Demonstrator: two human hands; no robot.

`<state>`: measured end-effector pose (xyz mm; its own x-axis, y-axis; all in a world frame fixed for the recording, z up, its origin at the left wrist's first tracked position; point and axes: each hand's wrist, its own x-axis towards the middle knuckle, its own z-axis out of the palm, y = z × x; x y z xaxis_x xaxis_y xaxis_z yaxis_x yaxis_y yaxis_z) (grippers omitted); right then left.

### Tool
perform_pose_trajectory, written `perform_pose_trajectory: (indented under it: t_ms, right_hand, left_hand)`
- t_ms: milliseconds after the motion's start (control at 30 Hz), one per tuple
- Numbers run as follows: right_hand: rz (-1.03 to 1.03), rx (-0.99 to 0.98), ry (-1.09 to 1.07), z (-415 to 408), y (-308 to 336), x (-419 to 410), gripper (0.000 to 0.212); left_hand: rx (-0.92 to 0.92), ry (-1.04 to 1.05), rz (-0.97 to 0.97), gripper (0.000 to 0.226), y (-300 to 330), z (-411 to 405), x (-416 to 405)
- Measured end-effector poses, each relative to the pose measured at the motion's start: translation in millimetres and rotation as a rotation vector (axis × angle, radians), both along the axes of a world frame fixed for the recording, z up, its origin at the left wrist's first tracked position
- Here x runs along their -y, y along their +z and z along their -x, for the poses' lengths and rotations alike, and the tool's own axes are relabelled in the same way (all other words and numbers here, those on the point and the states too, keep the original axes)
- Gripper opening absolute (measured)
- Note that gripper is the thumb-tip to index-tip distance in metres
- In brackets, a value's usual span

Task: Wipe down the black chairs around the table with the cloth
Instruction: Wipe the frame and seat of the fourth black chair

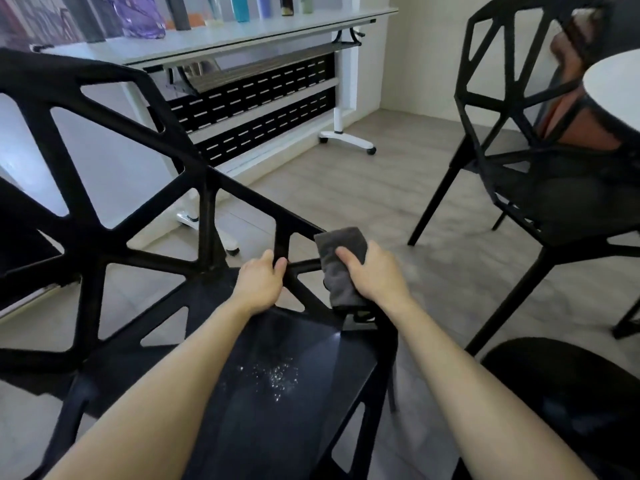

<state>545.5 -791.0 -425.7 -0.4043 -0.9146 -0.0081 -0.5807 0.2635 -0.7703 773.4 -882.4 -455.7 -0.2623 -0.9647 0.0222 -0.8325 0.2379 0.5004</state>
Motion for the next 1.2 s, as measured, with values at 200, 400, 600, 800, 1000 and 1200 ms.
perform_pose_trajectory:
  t_ms: [200, 400, 600, 800, 1000, 1200]
  right_hand:
    - [0.014, 0.128, -0.043, -7, -20, -35, 0.051]
    - [0.05, 0.137, -0.043, -5, -41, -63, 0.067]
    - [0.073, -0.031, -0.07, -10, 6, 15, 0.065]
    - [0.001, 0.05, 0.034, -15, -43, -92, 0.117]
    - [0.113, -0.005, -0.119, -9, -13, -5, 0.071]
    - [0.356, 0.029, -0.307, -3, -11, -3, 0.041]
  left_hand:
    - [0.1, 0.029, 0.041, 0.042, -4, -1, 23]
    - [0.081, 0.032, -0.002, 0.04, -4, 1, 25]
    - [0.066, 0.052, -0.037, 0.043, 2, 0, 28]
    - [0.041, 0.09, -0.048, 0.046, -5, -3, 32]
    - [0.03, 0.103, -0.075, 0.049, 0, -3, 24]
    - [-0.047, 0.008, -0.15, 0.046, -5, -20, 29]
